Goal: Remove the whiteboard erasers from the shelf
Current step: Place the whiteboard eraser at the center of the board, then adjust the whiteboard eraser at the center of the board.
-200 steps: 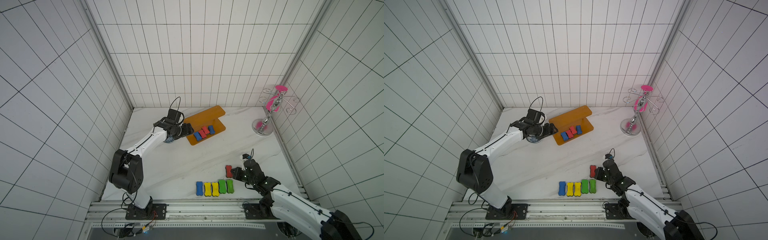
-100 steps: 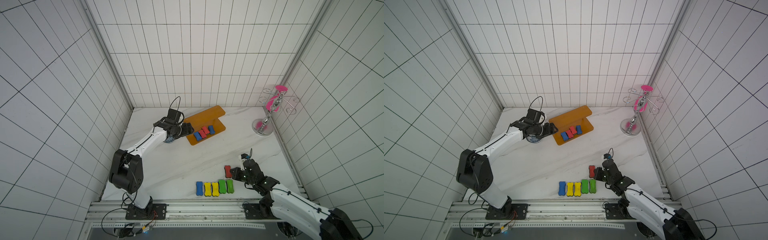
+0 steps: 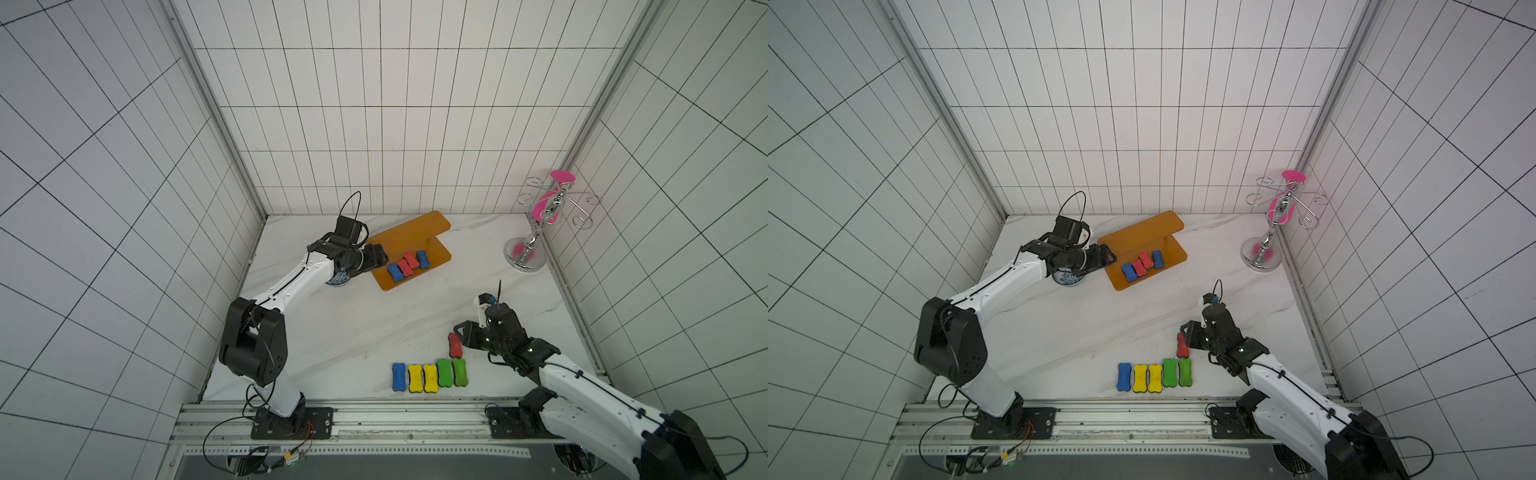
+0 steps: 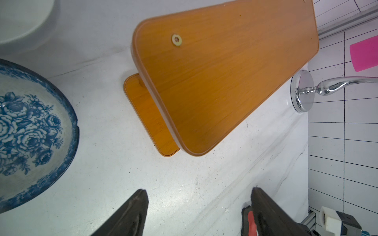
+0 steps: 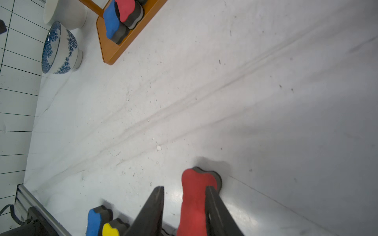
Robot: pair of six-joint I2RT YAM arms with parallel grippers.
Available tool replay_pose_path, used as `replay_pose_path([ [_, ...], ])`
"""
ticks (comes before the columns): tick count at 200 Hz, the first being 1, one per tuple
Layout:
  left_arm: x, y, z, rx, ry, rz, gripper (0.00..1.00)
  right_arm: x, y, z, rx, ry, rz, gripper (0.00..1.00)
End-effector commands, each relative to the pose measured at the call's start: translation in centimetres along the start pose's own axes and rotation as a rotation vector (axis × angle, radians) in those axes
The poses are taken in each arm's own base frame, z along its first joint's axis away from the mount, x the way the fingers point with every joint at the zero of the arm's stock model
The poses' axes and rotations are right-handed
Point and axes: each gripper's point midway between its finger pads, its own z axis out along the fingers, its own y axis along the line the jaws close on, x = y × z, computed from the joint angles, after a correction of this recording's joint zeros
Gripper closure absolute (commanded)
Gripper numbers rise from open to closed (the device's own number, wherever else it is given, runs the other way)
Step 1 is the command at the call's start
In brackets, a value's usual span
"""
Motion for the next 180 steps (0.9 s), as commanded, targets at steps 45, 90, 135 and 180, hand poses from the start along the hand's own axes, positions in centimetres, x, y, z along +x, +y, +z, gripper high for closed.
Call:
replay_pose_path([
  [45,-1.2,0.5,-0.4,-0.013,-0.023,-0.006,0.18,1.4,0.9,0.8,0.114,0.116,-0.303,0.76],
  [90,-0.9,0.9,-0.3,-0.014,-0.017,-0.011,0.18,2.4,-0.8,-0.2,0.272,0.106,-0.335,0.30],
  [135,-0.9,1.1,-0.3,-0.019,-0.017,-0.011,0.18,3.8,-0.7,0.9,0.296,0.136,-0.329,0.26],
  [180,-0.9,1.1,-0.3,-0.020,-0.019,-0.011,0.18,4.7,-1.3,1.6,0.326,0.155,-0.322,0.33],
])
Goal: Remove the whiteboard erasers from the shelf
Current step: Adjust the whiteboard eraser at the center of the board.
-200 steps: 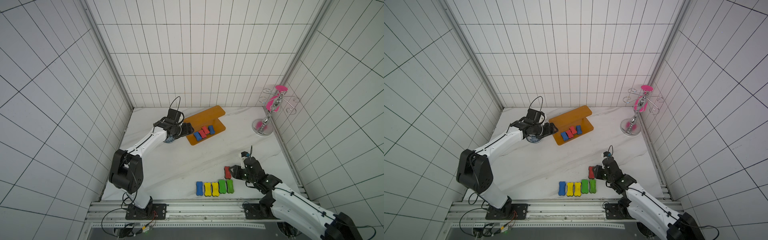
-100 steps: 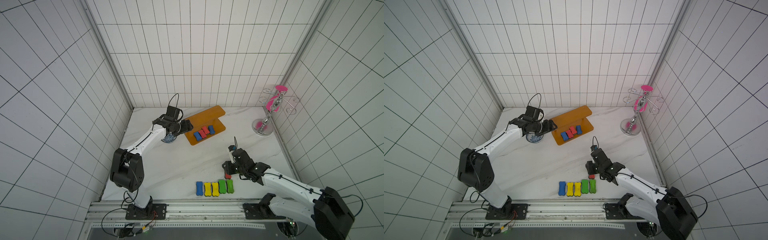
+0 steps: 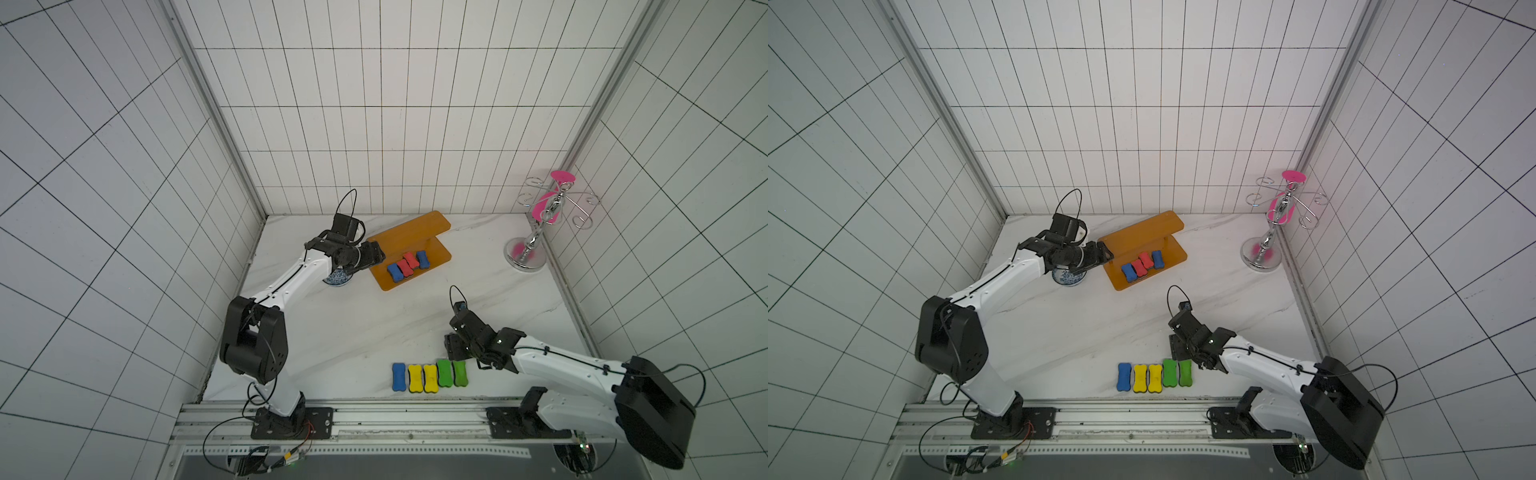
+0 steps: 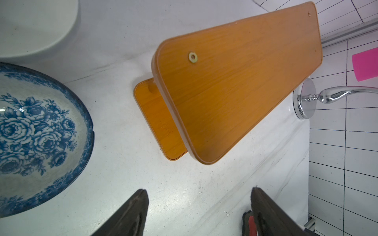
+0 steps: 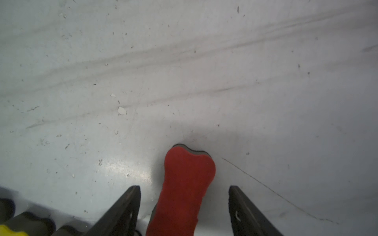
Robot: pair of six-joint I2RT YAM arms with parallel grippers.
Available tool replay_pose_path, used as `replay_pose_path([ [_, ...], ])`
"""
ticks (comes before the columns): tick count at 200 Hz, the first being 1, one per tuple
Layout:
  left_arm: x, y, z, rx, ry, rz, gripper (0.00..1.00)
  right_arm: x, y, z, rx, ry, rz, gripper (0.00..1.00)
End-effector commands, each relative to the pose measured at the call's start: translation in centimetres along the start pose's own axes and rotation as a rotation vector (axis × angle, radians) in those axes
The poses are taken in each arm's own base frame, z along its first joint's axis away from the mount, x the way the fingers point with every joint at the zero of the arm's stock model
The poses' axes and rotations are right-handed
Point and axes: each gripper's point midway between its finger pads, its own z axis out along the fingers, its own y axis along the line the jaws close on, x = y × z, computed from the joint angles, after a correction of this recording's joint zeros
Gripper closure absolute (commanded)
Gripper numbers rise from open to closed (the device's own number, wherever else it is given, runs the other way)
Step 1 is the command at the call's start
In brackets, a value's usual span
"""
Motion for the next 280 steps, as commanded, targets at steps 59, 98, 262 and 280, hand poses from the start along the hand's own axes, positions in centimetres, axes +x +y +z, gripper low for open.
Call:
replay_pose_path([
  [59,-0.18,0.13,0.25,0.002,-0.008,0.010,0.18,-0.22,-0.19,-0.21,0.010,-0.029,0.031,0.44],
  [98,-0.20,0.08,0.19,0.005,-0.009,0.007,0.18,-0.08,-0.25,-0.18,0.011,-0.026,0.034,0.48],
  [262,-0.27,0.01,0.05,0.015,-0.012,0.002,0.18,0.05,-0.72,-0.10,0.047,-0.009,0.048,0.58],
  [280,-0.32,-0.02,0.04,0.017,-0.013,0.001,0.18,-0.08,-0.72,-0.42,0.042,-0.015,0.056,0.54],
])
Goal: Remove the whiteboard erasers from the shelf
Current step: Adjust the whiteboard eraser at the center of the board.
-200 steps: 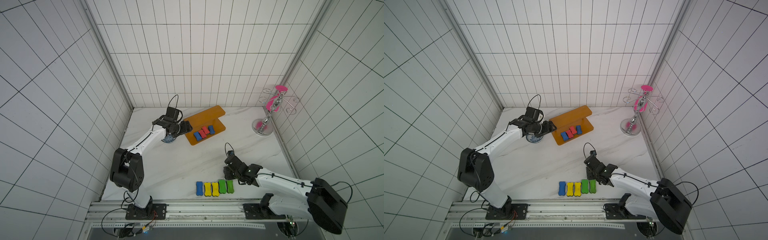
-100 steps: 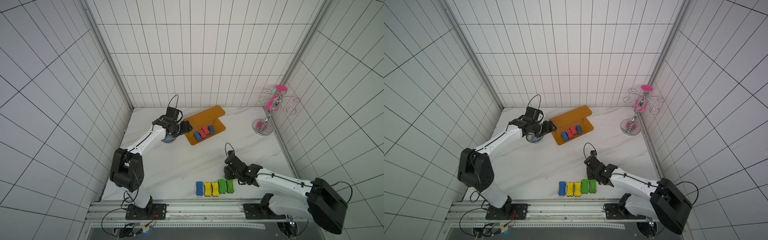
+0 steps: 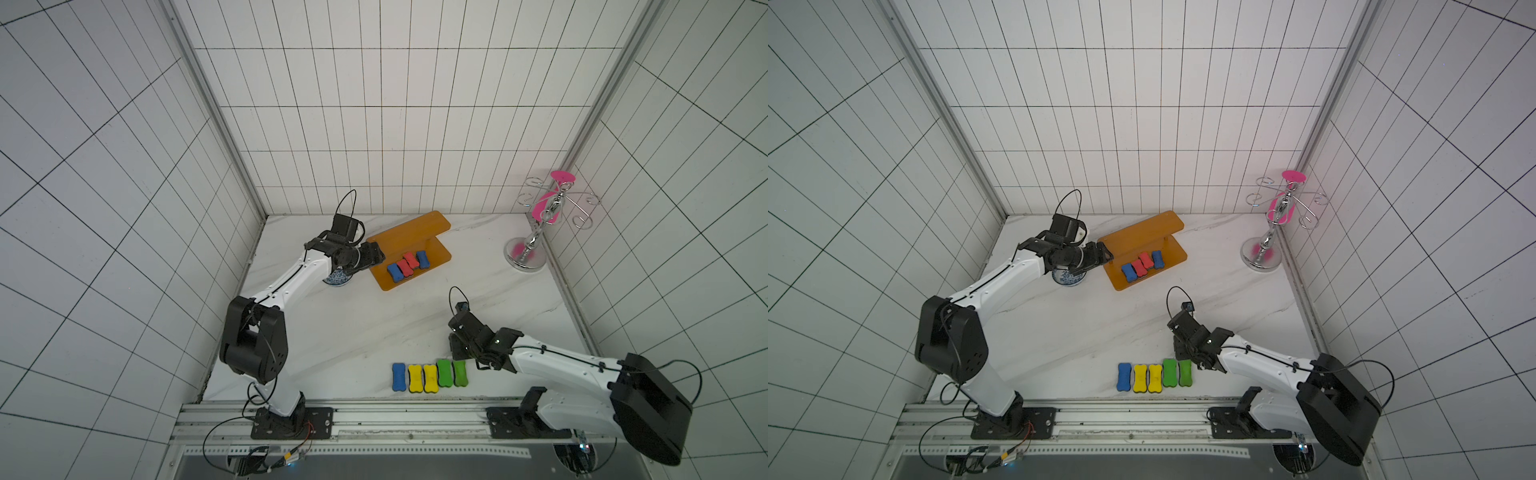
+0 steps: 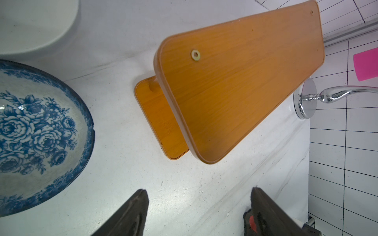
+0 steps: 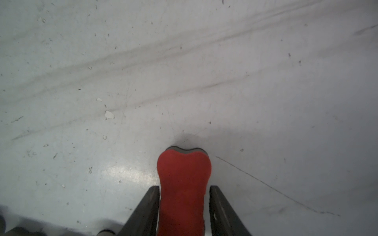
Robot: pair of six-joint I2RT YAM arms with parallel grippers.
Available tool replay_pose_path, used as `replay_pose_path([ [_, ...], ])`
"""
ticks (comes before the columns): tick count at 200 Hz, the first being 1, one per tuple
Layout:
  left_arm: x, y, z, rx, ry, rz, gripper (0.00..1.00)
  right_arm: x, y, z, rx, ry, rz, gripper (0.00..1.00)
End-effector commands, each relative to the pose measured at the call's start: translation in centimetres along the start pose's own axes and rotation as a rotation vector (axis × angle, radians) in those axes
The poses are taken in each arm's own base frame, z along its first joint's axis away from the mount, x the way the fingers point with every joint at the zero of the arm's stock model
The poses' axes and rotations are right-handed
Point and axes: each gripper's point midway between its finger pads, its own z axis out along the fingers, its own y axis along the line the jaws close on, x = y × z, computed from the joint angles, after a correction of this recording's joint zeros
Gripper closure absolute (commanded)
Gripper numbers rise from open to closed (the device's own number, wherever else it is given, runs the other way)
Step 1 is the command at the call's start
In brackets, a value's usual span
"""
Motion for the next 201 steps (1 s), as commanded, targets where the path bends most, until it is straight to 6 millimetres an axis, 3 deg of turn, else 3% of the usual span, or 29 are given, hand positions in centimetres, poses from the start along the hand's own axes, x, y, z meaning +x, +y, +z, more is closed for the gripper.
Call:
replay_pose_path([
  [1,-0.4,-0.2,0.0,0.018,-0.017,0.005,0.18,-0.2,-0.3,-0.6,0.015,-0.014,0.011,0.53],
  [37,-0.3,-0.3,0.0,0.021,-0.017,0.004,0.18,-0.1,0.2,-0.9,-0.023,-0.006,0.040,0.48],
  [106,-0.4,-0.4,-0.2,0.024,-0.020,0.006,0.18,1.7,0.6,0.1,-0.061,0.056,0.075,0.47],
  [201,-0.4,-0.4,-0.2,0.025,-0.023,0.007,0.18,1.3,0.7,-0.2,-0.069,0.039,0.086,0.48],
])
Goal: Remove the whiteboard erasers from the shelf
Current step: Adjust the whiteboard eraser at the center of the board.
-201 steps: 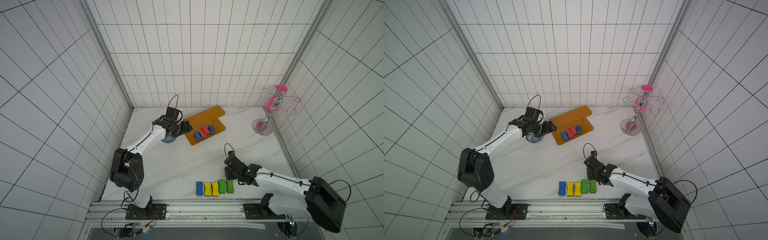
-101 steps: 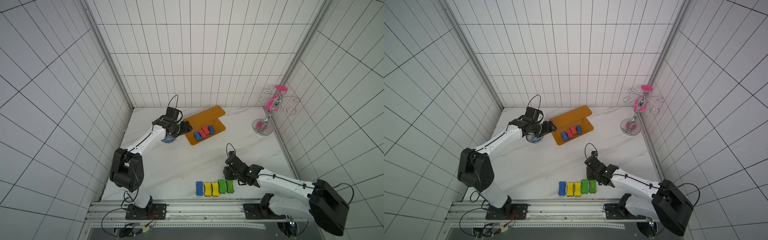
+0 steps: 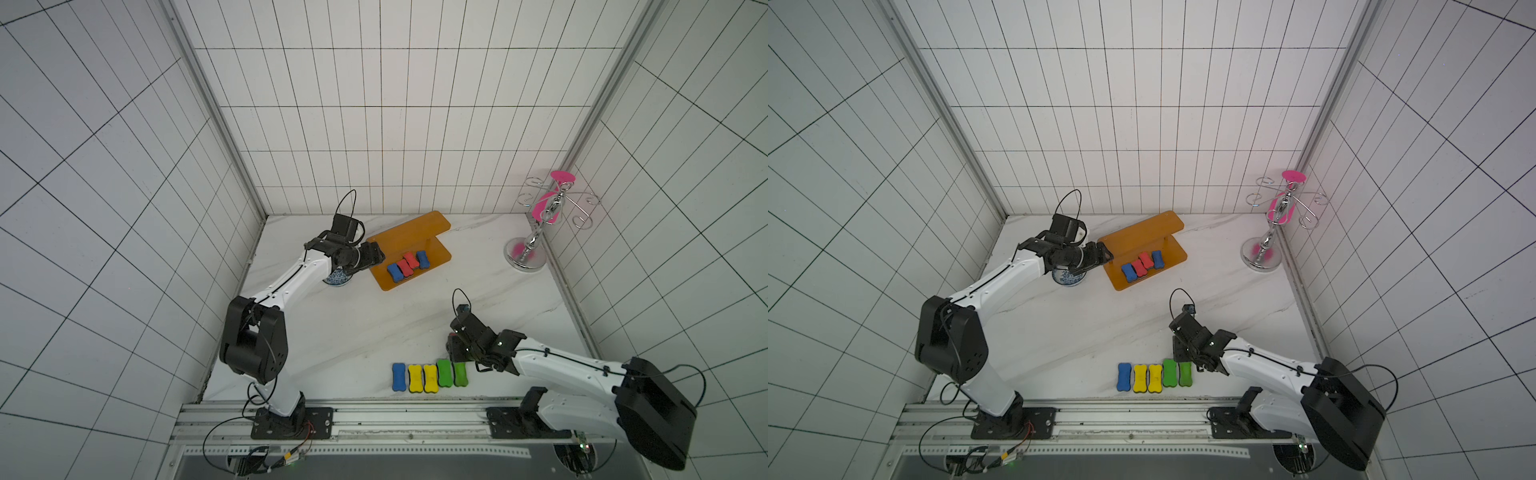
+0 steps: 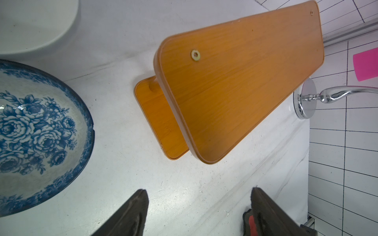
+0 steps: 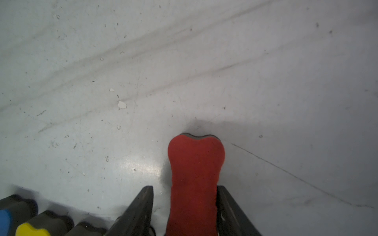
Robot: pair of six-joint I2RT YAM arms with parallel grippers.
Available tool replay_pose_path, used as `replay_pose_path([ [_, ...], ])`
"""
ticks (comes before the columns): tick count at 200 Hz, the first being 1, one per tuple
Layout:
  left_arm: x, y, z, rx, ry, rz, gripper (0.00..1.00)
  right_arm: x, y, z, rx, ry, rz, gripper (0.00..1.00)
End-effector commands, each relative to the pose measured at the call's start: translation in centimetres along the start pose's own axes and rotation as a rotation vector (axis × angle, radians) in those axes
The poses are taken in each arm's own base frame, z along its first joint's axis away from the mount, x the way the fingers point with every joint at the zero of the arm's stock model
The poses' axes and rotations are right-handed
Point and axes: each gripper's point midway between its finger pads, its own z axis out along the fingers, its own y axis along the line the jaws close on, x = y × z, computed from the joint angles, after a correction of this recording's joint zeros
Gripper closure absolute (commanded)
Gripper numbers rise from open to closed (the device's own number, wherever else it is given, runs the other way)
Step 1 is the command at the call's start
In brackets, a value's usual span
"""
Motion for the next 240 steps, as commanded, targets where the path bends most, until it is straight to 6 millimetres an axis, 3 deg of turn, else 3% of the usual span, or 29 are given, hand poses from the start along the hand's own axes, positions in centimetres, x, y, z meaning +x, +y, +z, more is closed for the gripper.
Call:
replay_pose_path([
  [1,-0.4,-0.4,-0.2,0.024,-0.023,0.008,0.18,0.4,-0.4,0.0,0.005,0.002,0.015,0.48],
  [58,-0.5,-0.5,-0.2,0.027,-0.025,0.006,0.18,-0.1,-0.9,-0.9,0.036,-0.013,-0.003,0.47],
  [91,-1.4,-1.3,-1.0,0.035,-0.052,0.027,0.18,-2.7,-2.2,-3.6,0.111,-0.083,-0.053,0.47],
  [112,-2.3,-1.6,-1.4,0.023,-0.078,0.042,0.18,-5.9,-1.6,-5.0,0.048,-0.147,-0.042,0.46],
  [129,-3.1,-1.7,-1.3,0.012,-0.096,0.045,0.18,-9.9,-0.3,-5.3,-0.038,-0.214,-0.012,0.47],
  [168,-3.4,-3.4,0.4,0.024,-0.099,0.072,0.18,-20.1,3.6,-2.7,-0.306,-0.343,0.035,0.50],
  [189,-3.6,-3.2,1.4,0.033,-0.101,0.052,0.19,-24.3,3.6,-0.2,-0.411,-0.381,0.106,0.53],
  [212,-3.7,-2.6,2.1,0.034,-0.088,0.026,0.20,-27.3,2.7,1.7,-0.442,-0.423,0.160,0.56],
  [240,-3.5,-2.0,2.8,0.040,-0.073,0.011,0.21,-29.2,1.7,3.9,-0.456,-0.450,0.202,0.57],
])
